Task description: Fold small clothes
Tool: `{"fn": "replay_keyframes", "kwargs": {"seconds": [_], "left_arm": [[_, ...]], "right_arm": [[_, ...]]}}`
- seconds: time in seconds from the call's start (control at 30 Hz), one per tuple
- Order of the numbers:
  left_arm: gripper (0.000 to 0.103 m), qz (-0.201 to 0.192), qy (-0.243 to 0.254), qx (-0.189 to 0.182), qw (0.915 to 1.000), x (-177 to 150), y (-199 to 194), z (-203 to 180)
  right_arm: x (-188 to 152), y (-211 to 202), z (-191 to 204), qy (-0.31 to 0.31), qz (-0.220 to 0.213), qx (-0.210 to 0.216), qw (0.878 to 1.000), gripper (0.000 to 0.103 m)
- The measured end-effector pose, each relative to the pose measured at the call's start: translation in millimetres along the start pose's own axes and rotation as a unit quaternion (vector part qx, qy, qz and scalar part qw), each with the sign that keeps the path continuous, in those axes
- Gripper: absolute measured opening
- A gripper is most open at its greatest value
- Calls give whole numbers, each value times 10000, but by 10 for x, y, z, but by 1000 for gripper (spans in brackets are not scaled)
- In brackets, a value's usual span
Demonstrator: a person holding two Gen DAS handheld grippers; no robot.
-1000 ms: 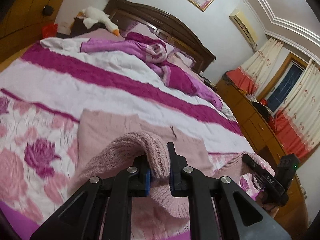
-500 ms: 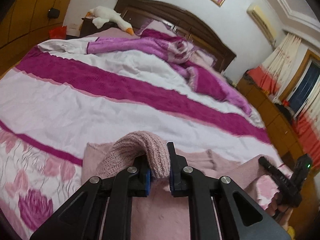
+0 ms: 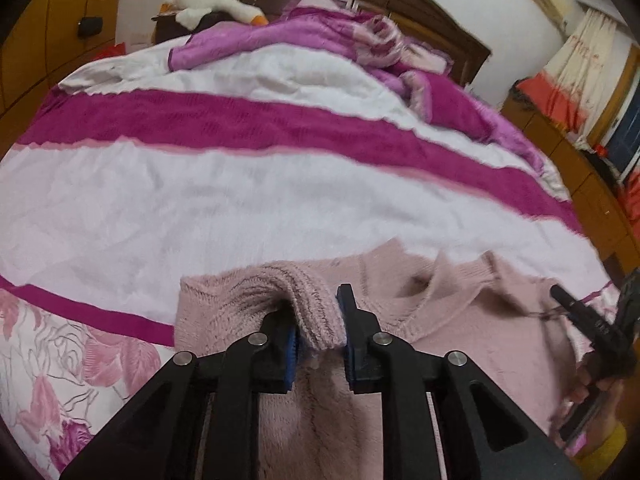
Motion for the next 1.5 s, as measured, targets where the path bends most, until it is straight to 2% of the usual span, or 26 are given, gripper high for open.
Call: {"fn": "replay_keyframes", "kwargs": {"seconds": [0.17, 0.23, 0.37, 0.47, 0.53, 0.67, 0.77, 0.97, 1.07, 1.17, 1.27, 1.4, 1.43, 1.5], "left_arm": [[0, -203, 61, -218, 9995, 69, -324, -54], [5, -208, 103, -257, 9994, 77, -364, -75], [13, 3, -246, -301, 9992, 159, -236, 3], [14, 43, -570, -192, 9982, 210, -170, 98], [14, -56, -718, -256, 9971, 195, -218, 121], [14, -61, -363, -210, 9991, 78, -257, 45], [14, 67, -61, -117, 9999, -22, -188, -23], [14, 380, 256, -384, 9982, -222, 44, -145], [14, 462, 353, -211, 9981, -237, 174, -125], [14, 439, 216, -132, 9987, -176, 276, -20], [14, 284, -50, -90, 9995, -75, 329, 126], [14, 134, -278, 409, 9987, -19, 384, 347], [14, 170, -380, 375, 9984, -31, 396, 393], [14, 165, -560, 218, 9981, -57, 359, 439]], "right_arm": [[-5, -356, 117, -261, -208, 48, 9994, 53], [-38, -438, 161, -388, -206, 53, 9990, 53], [-179, -487, 285, -785, -21, 73, 9969, 53], [-299, -486, 346, -1020, 154, 123, 9946, 53], [-376, -444, 361, -1136, 371, 106, 9928, 53], [-464, -312, 332, -1425, 712, -86, 9872, 53], [-392, -164, 256, -1385, 792, -254, 9869, 44], [-28, 166, 83, -1001, 598, -692, 9908, 40], [128, 264, 17, -704, 494, -687, 9939, 37], [200, 252, 41, -537, 400, -642, 9957, 38], [139, 151, 167, -719, 320, -481, 9957, 38], [-42, 237, 238, -1202, 503, -708, 9889, 38], [-91, 331, 189, -1238, 592, -867, 9867, 39], [-96, 382, 145, -1201, 552, -826, 9878, 40]]}}
Point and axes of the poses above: each gripper's, at about its wrist camera, not at the fingertips, and y roughly the way its jaws point, z to its left, x to its top, the point moved 5 cm from there along y, roughly the way its jaws point, and after that the axes turned 6 degrees about y, right-handed, at the moved point
